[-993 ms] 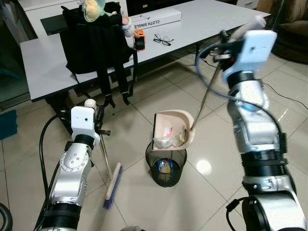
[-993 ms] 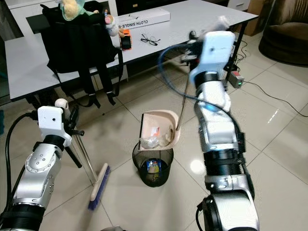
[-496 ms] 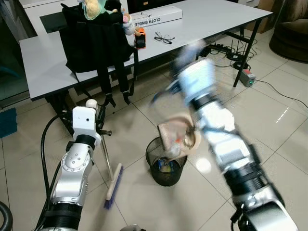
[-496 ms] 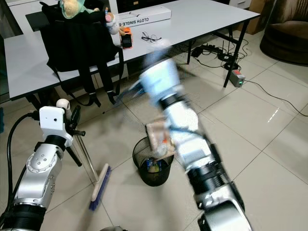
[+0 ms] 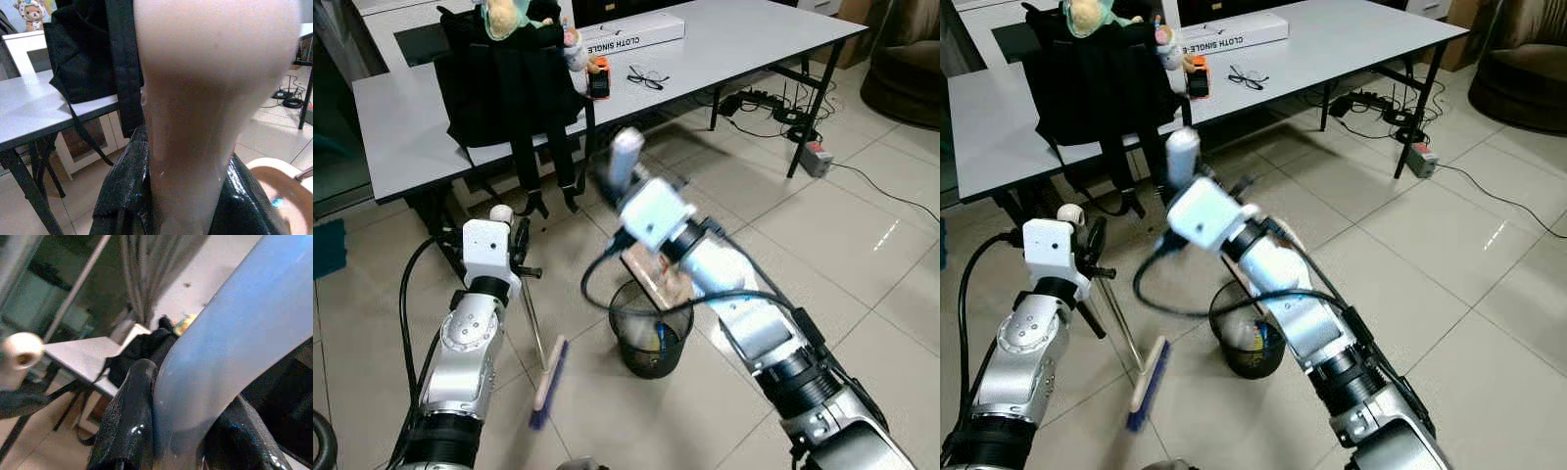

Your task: Sweep floor

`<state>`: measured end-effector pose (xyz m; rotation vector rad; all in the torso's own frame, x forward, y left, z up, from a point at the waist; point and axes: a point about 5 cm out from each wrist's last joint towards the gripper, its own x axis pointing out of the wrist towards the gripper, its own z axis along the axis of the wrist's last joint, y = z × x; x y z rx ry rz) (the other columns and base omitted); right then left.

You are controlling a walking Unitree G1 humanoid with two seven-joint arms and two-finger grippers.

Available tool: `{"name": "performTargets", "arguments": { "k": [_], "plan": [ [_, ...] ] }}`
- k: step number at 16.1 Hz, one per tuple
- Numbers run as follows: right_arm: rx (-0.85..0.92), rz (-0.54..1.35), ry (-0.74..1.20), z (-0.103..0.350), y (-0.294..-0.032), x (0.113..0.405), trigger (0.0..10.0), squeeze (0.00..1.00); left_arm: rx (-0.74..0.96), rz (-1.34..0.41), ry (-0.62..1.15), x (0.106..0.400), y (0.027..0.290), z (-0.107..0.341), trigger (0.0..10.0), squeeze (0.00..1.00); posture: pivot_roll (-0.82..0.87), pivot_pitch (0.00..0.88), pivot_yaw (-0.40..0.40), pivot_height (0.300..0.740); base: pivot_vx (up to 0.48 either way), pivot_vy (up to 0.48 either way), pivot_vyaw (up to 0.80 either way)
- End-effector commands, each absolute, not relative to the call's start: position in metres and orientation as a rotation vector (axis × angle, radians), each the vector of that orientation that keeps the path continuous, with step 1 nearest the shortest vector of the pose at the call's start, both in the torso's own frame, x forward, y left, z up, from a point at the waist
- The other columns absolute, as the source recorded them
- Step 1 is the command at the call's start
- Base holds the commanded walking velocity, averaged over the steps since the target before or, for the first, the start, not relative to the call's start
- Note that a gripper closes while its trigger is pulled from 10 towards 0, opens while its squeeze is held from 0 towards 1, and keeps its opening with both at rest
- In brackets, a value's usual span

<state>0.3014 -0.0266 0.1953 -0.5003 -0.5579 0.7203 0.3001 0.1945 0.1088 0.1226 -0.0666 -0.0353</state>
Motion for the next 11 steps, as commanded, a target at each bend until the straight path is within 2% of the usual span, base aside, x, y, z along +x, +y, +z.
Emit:
{"name": "performTargets", "arguments": {
  "k": [1,5,7,9,10,11],
  "plan": [
    [-0.558,0.741,-0.649,0.208,-0.023,0.297,10.0,0.0,0.132,-0.049,-0.108,0.303,0.193,0.116,10.0,0.0,0.0,0.0,0.077,0.74,0.0,0.0,0.0],
    [-0.611,0.63,-0.683,0.22,-0.038,0.308,10.0,0.0,0.133,-0.053,-0.108,0.303,0.192,0.116,10.0,0.0,0.0,0.0,0.079,0.74,0.0,0.0,0.0],
    [-0.537,0.471,-0.684,0.24,-0.059,0.32,10.0,0.0,0.137,-0.066,-0.098,0.304,0.191,0.115,10.0,0.0,0.0,0.0,0.081,0.74,0.0,0.0,0.0],
    [-0.474,0.223,-0.688,0.268,-0.102,0.334,10.0,0.0,0.142,-0.148,-0.04,0.303,0.186,0.107,10.0,0.0,0.0,0.0,0.081,0.74,0.0,0.0,0.0],
    [-0.509,0.097,-0.612,0.267,-0.127,0.341,10.0,0.0,0.16,-0.24,-0.002,0.3,0.179,0.101,10.0,0.0,-0.01,0.0,0.084,0.74,0.0,0.0,0.0],
    [-0.516,-0.045,-0.507,0.258,-0.156,0.347,10.0,0.0,0.165,-0.319,0.033,0.296,0.173,0.095,10.0,0.0,-0.01,0.0,0.085,0.74,0.0,0.0,-0.8]
  ]
}}
